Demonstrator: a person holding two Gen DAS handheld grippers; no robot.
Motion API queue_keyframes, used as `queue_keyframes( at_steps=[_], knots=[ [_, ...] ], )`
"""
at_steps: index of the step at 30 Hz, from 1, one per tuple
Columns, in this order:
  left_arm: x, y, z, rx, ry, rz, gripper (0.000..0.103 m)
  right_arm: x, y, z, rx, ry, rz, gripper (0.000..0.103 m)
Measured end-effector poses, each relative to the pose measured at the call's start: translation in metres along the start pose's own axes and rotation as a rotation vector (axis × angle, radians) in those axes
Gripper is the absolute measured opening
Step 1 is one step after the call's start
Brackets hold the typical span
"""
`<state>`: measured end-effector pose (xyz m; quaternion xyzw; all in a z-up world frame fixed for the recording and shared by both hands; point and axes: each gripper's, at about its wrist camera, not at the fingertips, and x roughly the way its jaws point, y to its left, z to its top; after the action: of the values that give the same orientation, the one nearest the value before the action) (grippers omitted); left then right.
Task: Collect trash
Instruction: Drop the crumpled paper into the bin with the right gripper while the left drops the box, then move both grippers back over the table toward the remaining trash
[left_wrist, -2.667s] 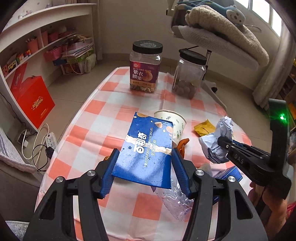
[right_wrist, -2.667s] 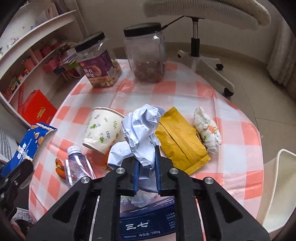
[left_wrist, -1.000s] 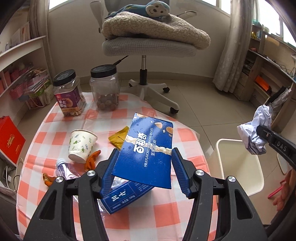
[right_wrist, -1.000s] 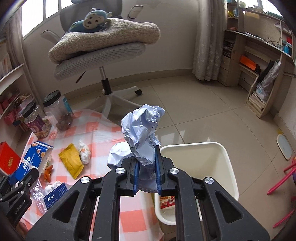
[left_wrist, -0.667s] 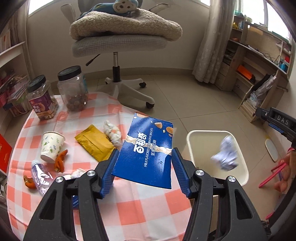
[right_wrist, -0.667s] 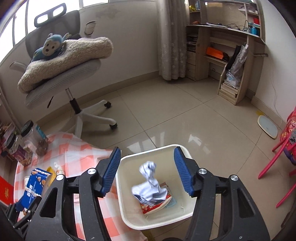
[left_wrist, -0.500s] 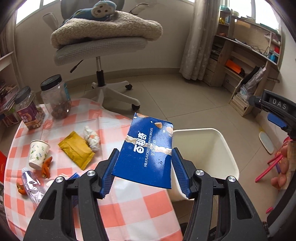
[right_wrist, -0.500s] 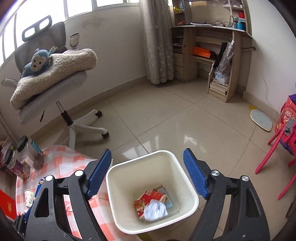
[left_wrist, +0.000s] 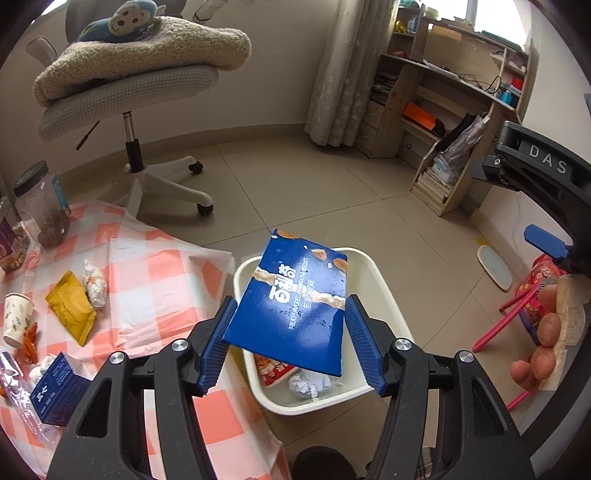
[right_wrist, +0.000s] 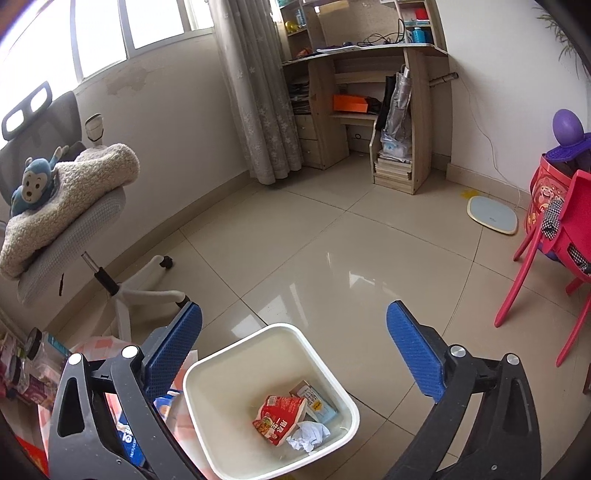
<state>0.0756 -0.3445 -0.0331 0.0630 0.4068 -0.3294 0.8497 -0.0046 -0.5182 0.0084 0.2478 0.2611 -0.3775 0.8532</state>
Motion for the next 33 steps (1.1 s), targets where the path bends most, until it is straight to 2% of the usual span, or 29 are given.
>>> queue_keyframes(
  at_steps=[2, 6, 15, 20, 26, 28, 33],
  knots=[
    [0.008, 0.0, 0.003, -0.031, 0.035, -0.025, 0.071, 0.001, -0.006, 0.002, 0.024, 0.002, -0.007, 0.096],
    [0.005, 0.011, 0.005, -0.087, 0.038, -0.044, 0.071, 0.002, -0.004, -0.001, 0.025, 0.012, -0.002, 0.096],
    [-0.025, 0.036, 0.0, -0.024, -0.051, 0.085, 0.072, -0.009, 0.037, -0.019, -0.133, -0.035, -0.011, 0.096],
    [-0.043, 0.061, -0.003, -0.025, -0.103, 0.178, 0.076, -0.017, 0.064, -0.035, -0.246, -0.07, -0.018, 0.096],
    [-0.064, 0.103, -0.007, -0.113, -0.16, 0.286, 0.081, -0.027, 0.1, -0.062, -0.38, -0.108, -0.001, 0.096],
    [-0.07, 0.116, -0.007, -0.152, -0.17, 0.321, 0.087, -0.031, 0.111, -0.071, -0.402, -0.11, 0.014, 0.096],
    [-0.08, 0.15, -0.016, -0.23, -0.173, 0.397, 0.089, -0.038, 0.138, -0.086, -0.439, -0.114, 0.054, 0.096]
  ],
)
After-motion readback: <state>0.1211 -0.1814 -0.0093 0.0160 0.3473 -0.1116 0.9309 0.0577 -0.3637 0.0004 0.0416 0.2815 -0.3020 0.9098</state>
